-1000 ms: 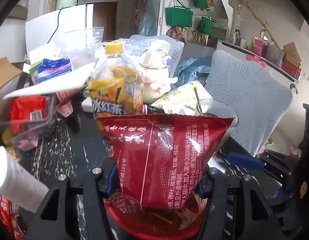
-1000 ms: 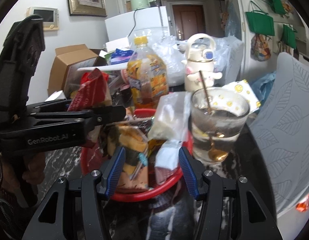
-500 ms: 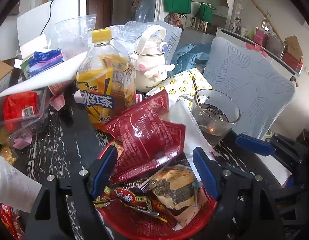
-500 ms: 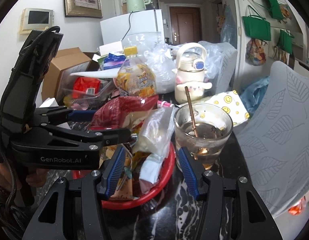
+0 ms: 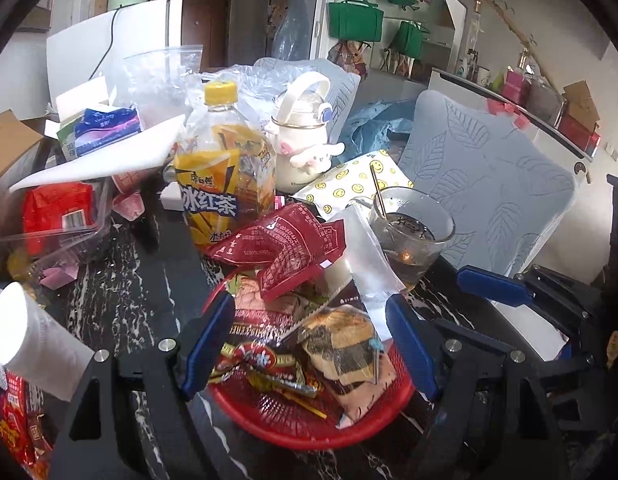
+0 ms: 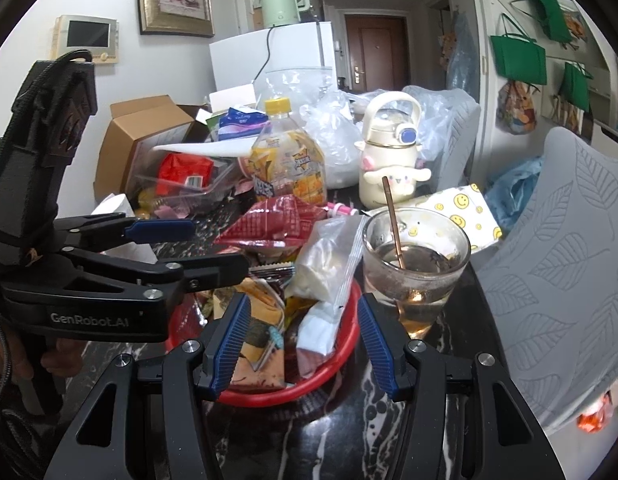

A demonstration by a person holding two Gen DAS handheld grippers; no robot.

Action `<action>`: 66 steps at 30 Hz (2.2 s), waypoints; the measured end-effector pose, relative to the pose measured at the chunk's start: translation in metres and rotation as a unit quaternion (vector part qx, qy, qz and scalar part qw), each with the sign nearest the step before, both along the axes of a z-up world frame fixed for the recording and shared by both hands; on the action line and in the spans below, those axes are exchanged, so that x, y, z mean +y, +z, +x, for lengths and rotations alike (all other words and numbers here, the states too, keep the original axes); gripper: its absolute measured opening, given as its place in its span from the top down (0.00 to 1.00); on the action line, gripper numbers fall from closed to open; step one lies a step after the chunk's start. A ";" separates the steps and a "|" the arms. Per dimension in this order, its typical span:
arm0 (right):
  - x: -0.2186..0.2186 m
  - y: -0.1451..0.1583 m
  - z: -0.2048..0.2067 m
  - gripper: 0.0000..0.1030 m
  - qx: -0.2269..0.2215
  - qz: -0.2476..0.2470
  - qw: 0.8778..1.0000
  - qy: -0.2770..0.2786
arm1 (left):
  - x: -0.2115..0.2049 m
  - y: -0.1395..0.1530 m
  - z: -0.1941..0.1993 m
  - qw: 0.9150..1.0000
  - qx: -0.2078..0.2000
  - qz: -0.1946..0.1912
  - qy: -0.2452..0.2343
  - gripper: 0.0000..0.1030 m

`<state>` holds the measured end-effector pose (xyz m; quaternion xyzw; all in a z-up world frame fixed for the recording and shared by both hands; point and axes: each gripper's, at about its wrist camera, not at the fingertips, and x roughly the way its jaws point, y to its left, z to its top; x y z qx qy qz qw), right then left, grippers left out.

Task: Organize snacks

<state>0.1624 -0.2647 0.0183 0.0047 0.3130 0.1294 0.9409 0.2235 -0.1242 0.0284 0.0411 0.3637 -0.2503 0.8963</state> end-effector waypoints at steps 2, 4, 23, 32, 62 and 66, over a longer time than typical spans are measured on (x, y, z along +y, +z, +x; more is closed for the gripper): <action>0.001 0.004 -0.004 0.46 -0.004 -0.002 1.000 0.000 | 0.003 0.005 -0.006 1.000 -0.006 -0.001 0.003 0.25; 0.003 0.009 -0.009 0.46 -0.010 -0.003 1.000 -0.001 | 0.006 0.011 -0.012 1.000 -0.013 -0.003 0.006 0.25; 0.024 0.073 -0.079 0.46 -0.076 -0.021 0.997 -0.016 | 0.037 0.085 -0.101 0.993 -0.115 -0.018 0.024 0.25; 0.035 0.084 -0.119 0.44 -0.089 -0.027 0.995 -0.024 | 0.050 0.091 -0.137 0.991 -0.125 -0.021 0.033 0.25; 0.033 0.017 -0.156 0.39 -0.006 -0.012 0.997 -0.080 | 0.054 0.024 -0.159 0.998 -0.067 -0.003 0.013 0.25; 0.032 0.015 -0.154 0.39 0.001 -0.016 0.996 -0.089 | 0.049 0.023 -0.154 0.998 -0.067 -0.002 0.002 0.25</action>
